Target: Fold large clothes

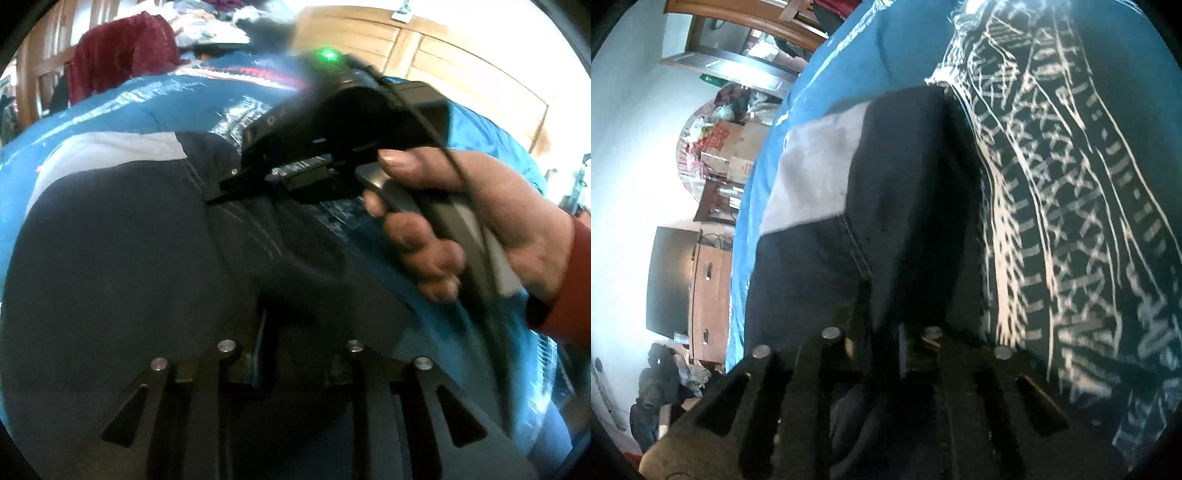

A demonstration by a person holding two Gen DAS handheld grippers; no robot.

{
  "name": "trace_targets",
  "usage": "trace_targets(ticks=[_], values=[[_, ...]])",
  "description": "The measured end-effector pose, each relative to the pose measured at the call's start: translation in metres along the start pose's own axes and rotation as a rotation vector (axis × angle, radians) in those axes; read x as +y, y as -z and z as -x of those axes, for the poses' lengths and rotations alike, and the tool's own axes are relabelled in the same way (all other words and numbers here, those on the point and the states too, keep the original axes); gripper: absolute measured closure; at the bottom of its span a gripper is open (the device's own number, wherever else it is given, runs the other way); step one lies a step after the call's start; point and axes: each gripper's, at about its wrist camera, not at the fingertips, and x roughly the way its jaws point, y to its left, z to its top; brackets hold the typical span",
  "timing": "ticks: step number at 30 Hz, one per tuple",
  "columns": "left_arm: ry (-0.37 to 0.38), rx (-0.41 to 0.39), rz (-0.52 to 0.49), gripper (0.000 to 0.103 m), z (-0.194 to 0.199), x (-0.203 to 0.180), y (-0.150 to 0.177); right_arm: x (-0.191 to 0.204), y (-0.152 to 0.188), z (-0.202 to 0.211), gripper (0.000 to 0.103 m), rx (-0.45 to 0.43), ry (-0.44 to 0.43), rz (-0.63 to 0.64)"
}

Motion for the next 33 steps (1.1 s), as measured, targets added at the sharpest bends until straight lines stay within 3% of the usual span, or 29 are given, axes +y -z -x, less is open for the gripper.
trace_targets(ticks=[2,3,7,9,11,12,13,14,15,20,22,25,27,30,32,33], values=[[0.01,-0.025,0.007,0.071,0.032,0.002,0.008,-0.001,0.011,0.004,0.071,0.039,-0.018,-0.008],[0.007,-0.04,0.013,0.071,0.05,0.004,0.01,0.001,0.018,0.006,0.068,0.049,-0.022,-0.006],[-0.08,-0.133,0.048,0.06,0.122,0.003,0.046,0.01,0.049,0.024,0.043,0.065,-0.036,0.001],[-0.15,-0.168,0.073,0.051,0.147,0.015,0.06,0.017,0.064,0.033,0.04,0.067,-0.031,0.021],[-0.195,-0.176,0.102,0.051,0.157,0.033,0.073,0.023,0.074,0.035,0.039,0.064,-0.011,0.046],[-0.215,-0.168,0.119,0.051,0.158,0.044,0.079,0.026,0.079,0.033,0.041,0.063,0.015,0.066],[-0.228,-0.149,0.126,0.051,0.155,0.05,0.083,0.029,0.081,0.028,0.059,0.065,0.034,0.078],[-0.24,-0.133,0.126,0.051,0.151,0.056,0.087,0.029,0.085,0.024,0.093,0.076,0.046,0.083],[-0.238,-0.125,0.13,0.051,0.147,0.061,0.09,0.025,0.088,0.021,0.099,0.081,0.06,0.074],[-0.226,-0.104,0.115,0.049,0.107,0.072,0.082,0.004,0.093,0.036,0.101,0.015,0.037,0.01],[-0.273,-0.062,0.084,0.051,0.086,0.076,0.082,-0.006,0.092,0.043,0.101,-0.007,0.049,-0.007],[-0.202,0.002,0.183,0.048,0.072,0.104,0.09,-0.017,0.091,0.036,0.101,0.014,0.009,-0.042],[-0.19,0.013,0.161,0.066,0.083,0.099,0.091,-0.02,0.088,0.034,0.102,0.018,0.001,-0.036],[-0.085,-0.083,0.117,0.069,0.131,0.08,0.092,-0.023,0.087,0.034,0.103,0.021,-0.008,-0.028],[-0.071,-0.144,0.117,0.069,0.152,0.077,0.087,-0.023,0.091,0.036,0.103,0.022,-0.005,-0.018],[-0.071,-0.194,0.124,0.061,0.158,0.079,0.08,-0.027,0.092,0.038,0.103,0.023,-0.006,-0.019]])
